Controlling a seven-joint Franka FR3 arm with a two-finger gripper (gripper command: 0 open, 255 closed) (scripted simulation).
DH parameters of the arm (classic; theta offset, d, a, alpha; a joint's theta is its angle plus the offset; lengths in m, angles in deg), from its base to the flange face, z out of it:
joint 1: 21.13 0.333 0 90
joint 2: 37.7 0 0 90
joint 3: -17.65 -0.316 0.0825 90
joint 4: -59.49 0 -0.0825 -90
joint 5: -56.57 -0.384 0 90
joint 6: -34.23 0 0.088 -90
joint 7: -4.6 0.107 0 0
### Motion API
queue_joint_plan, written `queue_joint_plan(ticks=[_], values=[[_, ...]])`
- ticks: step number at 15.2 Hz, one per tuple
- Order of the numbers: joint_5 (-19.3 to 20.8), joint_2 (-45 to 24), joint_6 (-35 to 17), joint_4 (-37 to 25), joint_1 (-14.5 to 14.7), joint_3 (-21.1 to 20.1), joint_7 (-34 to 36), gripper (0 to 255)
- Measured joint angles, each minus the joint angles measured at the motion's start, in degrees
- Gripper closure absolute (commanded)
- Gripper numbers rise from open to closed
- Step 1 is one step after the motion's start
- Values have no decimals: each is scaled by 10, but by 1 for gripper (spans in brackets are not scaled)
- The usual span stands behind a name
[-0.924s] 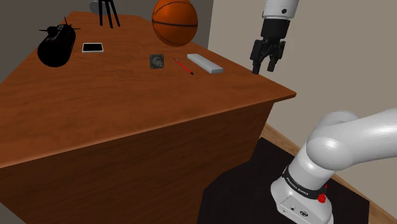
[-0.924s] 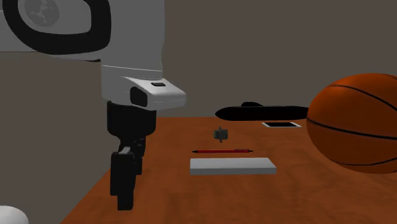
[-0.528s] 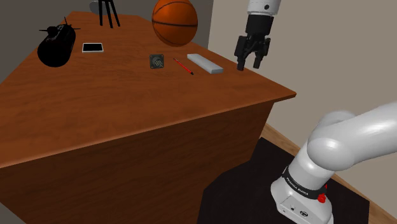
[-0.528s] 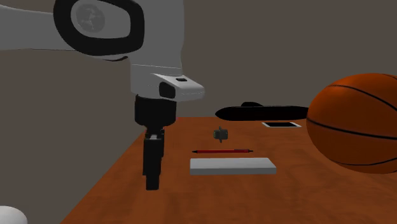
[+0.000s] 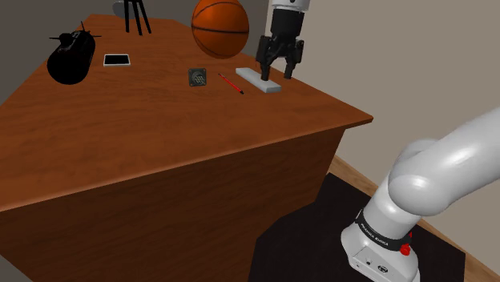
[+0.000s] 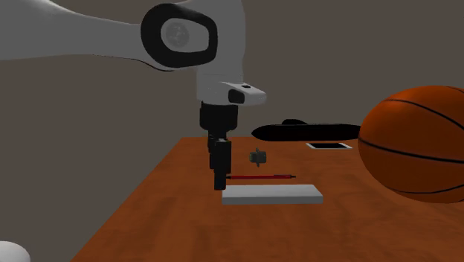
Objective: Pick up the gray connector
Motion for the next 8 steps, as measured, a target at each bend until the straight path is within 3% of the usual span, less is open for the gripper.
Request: queue_joint_plan(ticks=[8], values=[[6,-149,-22,-156,18,-50,56,0]])
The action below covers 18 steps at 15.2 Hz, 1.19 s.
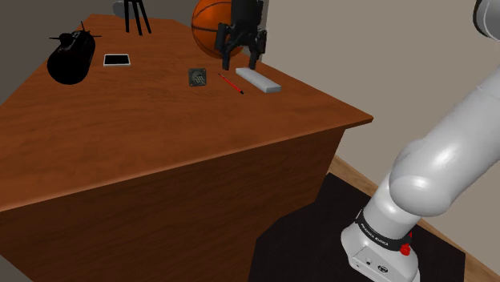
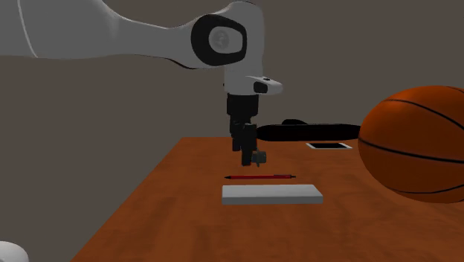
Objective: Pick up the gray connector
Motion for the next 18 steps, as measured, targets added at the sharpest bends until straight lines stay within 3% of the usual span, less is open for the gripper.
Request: queue_joint_plan(ticks=[9,17,18], values=[[48,-183,24,-232,36,-44,65,0],[47,-180,-36,-172,36,-44,63,0],[47,-179,-39,-168,36,-44,62,255]])
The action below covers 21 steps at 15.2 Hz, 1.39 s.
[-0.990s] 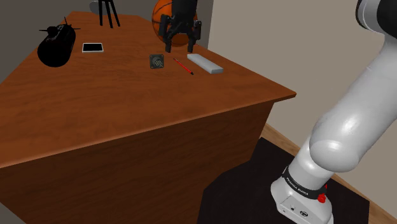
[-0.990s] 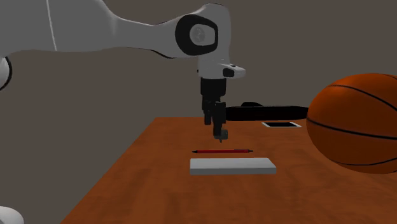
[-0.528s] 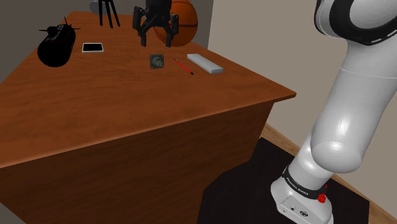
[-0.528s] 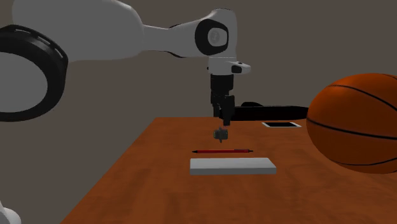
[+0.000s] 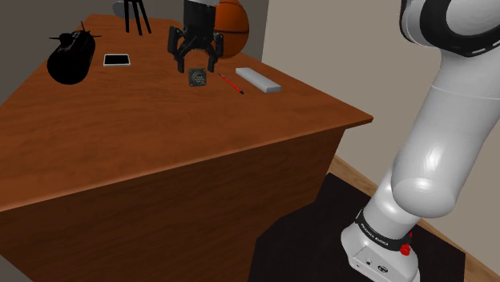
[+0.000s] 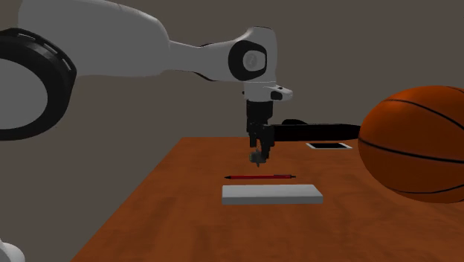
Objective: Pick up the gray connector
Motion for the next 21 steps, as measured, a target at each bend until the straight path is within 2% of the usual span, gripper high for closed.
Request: queue_joint_plan(ticks=[11,21], values=[[0,1,1,-1,0,0,0,255],[8,-26,84,-111,5,-2,8,255]])
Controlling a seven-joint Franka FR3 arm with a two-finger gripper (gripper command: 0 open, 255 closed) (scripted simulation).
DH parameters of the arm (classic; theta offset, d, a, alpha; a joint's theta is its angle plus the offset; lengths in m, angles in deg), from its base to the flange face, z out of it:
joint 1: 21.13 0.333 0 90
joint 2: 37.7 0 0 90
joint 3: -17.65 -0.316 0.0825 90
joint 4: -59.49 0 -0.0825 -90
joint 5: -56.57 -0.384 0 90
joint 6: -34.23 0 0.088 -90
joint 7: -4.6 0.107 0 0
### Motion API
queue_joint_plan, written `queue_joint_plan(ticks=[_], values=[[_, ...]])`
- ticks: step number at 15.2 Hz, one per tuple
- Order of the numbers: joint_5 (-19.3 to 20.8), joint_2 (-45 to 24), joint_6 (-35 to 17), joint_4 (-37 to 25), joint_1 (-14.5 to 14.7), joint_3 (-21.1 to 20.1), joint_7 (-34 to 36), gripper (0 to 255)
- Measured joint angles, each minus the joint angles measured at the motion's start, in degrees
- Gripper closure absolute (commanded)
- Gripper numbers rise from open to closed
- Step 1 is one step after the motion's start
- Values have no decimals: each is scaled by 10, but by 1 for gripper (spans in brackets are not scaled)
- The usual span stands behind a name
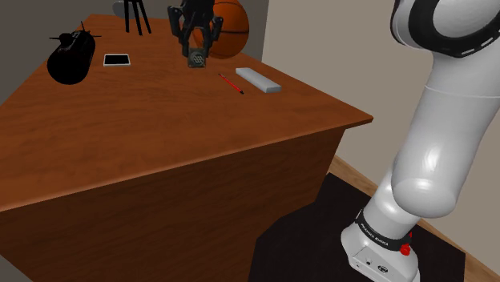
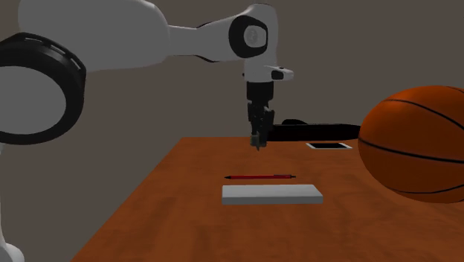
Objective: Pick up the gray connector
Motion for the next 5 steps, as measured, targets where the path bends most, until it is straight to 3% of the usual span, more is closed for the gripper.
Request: queue_joint_plan(ticks=[5], values=[[8,-24,47,-71,6,-2,7,255]])
